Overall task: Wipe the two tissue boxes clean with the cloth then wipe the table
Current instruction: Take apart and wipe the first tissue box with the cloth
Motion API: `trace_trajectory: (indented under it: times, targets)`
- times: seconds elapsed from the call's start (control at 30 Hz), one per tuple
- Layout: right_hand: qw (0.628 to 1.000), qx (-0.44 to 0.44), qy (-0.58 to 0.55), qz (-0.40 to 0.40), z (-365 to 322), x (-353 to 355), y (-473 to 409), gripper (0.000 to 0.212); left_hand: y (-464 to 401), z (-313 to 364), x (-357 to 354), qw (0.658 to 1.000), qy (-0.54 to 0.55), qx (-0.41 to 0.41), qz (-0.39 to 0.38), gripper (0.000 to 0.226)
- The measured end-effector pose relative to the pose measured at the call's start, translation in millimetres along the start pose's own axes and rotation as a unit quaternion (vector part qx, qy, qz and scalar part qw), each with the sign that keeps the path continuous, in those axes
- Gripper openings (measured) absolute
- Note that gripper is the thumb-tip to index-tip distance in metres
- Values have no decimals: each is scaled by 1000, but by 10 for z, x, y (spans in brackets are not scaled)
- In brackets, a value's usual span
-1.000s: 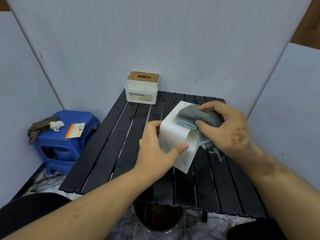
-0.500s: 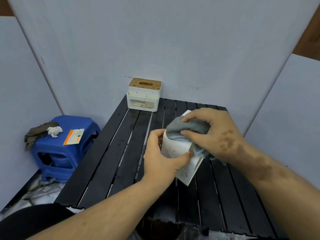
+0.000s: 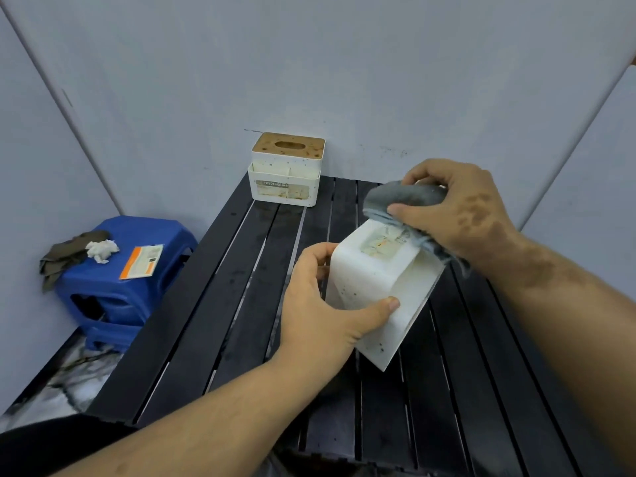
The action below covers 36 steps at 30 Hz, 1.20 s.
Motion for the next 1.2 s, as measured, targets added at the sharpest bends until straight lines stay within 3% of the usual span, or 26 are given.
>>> trace_trajectory:
  times: [0.07, 0.2, 0.27, 0.37, 0.43, 0.5, 0.6, 0.7, 0.8, 0.87, 1.0, 1.07, 1.13, 1.2]
  targets:
    - [1000, 9, 6, 1, -61, -56, 41, 23, 0, -1, -14, 1000, 0, 1, -3, 70]
    - [989, 106, 26, -97, -439, -380, 321, 24, 21, 19, -13, 1000, 7, -3, 4, 69]
    - [995, 59, -12, -78, -246, -249, 178, 23, 29, 12, -10, 1000, 2, -1, 7, 69]
    - [999, -25, -16, 12, 96, 119, -5, 23, 29, 11, -6, 1000, -6, 1, 3, 72]
    - [999, -41, -19, 17, 118, 116, 62, 22, 30, 9, -1, 1000, -6, 0, 2, 72]
    - [999, 6, -36, -21, -86, -69, 261, 20, 26, 1, 11, 1000, -3, -1, 3, 72]
    - [987, 131, 33, -91, -450, -266, 545, 21, 26, 3, 7, 1000, -6, -4, -1, 73]
    - [995, 34, -75, -59, -94, -39, 333, 22, 30, 21, -2, 1000, 3, 3, -9, 71]
    - [998, -30, -55, 21, 158, 137, 230, 23, 20, 14, -1, 1000, 1, 4, -16, 71]
    - [999, 19, -46, 14, -21, 1, 332, 23, 1, -13, 11, 1000, -1, 2, -13, 73]
    - [979, 186, 33, -78, -551, -350, 648, 24, -19, -54, 18, 1000, 5, -3, -13, 76]
    - [987, 140, -11, -72, -413, -242, 529, 23, -19, -35, 12, 1000, -1, -3, -19, 74]
    - [997, 35, -69, -19, -114, -11, 386, 22, -17, -20, 18, 1000, -2, 4, -16, 72]
    - [997, -32, -59, 36, 99, 151, 341, 22, -18, -31, 20, 1000, -5, 11, -18, 73]
Point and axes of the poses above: each hand's wrist, its own y-axis away from the middle knuckle, its own x-axis out of the back of the hand, z = x × y, the point moved 8 cm from there along -y, towards the middle knuckle, and after that the axes turned 6 degrees about -z, right-handed, at the moved point
